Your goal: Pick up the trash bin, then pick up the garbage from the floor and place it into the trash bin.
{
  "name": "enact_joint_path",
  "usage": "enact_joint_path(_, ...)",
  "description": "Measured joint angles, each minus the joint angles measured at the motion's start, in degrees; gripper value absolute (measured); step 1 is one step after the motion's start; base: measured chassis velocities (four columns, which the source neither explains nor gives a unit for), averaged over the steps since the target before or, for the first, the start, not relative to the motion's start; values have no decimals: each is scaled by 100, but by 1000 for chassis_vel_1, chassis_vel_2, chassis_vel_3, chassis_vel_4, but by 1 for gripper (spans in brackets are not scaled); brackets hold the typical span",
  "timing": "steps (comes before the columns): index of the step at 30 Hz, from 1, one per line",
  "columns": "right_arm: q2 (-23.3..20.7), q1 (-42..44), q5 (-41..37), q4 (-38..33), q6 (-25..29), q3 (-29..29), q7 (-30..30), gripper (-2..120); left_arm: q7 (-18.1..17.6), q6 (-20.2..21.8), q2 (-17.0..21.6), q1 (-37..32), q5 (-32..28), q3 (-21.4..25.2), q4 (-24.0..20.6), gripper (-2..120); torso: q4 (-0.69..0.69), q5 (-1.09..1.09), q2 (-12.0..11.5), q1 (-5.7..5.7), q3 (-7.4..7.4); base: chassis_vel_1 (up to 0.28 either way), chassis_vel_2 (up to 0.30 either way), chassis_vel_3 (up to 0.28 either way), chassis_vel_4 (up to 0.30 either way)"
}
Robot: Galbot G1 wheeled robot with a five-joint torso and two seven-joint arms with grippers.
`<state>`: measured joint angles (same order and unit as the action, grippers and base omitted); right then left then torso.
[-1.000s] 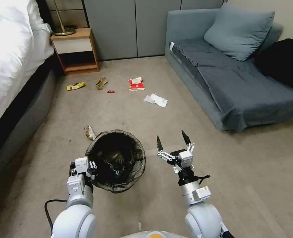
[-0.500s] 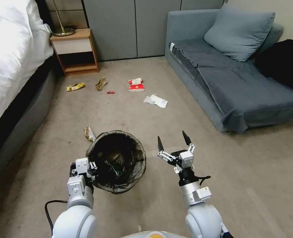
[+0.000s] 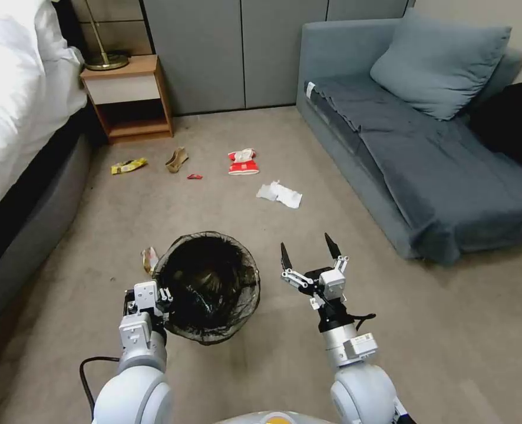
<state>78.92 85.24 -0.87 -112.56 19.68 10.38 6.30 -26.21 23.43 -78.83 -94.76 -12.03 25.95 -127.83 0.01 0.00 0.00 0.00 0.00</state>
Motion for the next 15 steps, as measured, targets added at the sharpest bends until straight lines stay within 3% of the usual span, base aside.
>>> enact_joint_path(15,0,-16,-20,-1,7,4,-13,100,-10,5,-8,20,-12,0,3,0,-2,0,0,0,0,-215,211,215,-218)
